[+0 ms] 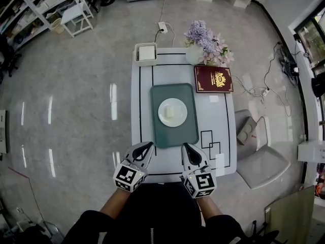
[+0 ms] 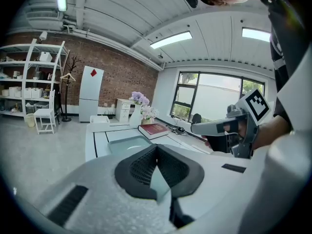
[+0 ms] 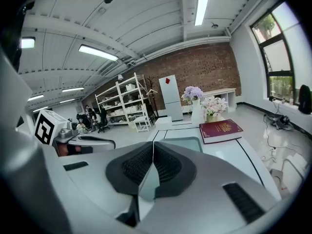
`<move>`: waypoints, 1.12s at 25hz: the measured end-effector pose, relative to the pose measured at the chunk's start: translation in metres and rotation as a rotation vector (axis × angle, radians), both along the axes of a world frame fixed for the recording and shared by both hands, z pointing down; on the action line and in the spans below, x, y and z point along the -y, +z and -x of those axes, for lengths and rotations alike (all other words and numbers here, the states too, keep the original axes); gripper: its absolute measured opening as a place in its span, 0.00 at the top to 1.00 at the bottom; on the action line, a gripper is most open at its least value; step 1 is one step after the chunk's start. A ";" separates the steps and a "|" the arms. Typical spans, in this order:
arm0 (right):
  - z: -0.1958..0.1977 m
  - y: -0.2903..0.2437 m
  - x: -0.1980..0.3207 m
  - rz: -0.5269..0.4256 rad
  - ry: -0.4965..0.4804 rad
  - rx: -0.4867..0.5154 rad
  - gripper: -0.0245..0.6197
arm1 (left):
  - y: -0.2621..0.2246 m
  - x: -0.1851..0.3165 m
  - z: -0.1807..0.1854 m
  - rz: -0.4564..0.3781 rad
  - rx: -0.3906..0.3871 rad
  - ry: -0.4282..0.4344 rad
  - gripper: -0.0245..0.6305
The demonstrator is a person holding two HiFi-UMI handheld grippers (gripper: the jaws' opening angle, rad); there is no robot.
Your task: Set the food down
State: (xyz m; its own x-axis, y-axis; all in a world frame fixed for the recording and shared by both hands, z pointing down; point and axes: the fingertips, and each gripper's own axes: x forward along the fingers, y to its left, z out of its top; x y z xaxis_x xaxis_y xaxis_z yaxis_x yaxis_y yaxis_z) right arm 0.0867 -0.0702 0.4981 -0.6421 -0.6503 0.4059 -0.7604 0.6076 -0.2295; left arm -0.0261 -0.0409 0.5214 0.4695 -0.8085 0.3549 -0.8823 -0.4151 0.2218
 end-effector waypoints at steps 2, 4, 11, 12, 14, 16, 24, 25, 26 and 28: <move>-0.001 0.000 -0.008 -0.001 -0.001 -0.004 0.94 | -0.001 -0.002 -0.001 0.003 0.003 0.003 0.95; 0.000 0.002 -0.014 0.002 -0.005 -0.008 0.95 | 0.000 -0.004 -0.002 0.007 0.007 0.006 0.95; 0.009 0.006 -0.030 0.019 -0.045 -0.014 0.95 | 0.003 -0.009 -0.003 0.019 0.013 0.006 0.95; 0.010 0.006 -0.031 0.019 -0.050 -0.014 0.95 | 0.004 -0.009 -0.002 0.021 0.013 0.006 0.95; 0.011 0.006 -0.032 0.019 -0.055 -0.018 0.95 | 0.005 -0.010 -0.001 0.025 0.013 0.004 0.95; 0.011 0.007 -0.031 0.021 -0.056 -0.025 0.95 | 0.005 -0.011 0.001 0.029 0.012 0.000 0.95; 0.012 0.008 -0.030 0.024 -0.058 -0.037 0.95 | 0.006 -0.011 0.004 0.034 0.013 0.000 0.95; 0.012 0.008 -0.030 0.025 -0.059 -0.037 0.95 | 0.006 -0.012 0.005 0.036 0.013 0.001 0.95; 0.013 0.008 -0.031 0.028 -0.060 -0.036 0.95 | 0.006 -0.012 0.005 0.037 0.013 0.001 0.95; 0.013 0.009 -0.032 0.040 -0.058 -0.028 0.95 | 0.006 -0.013 0.005 0.036 0.013 0.000 0.95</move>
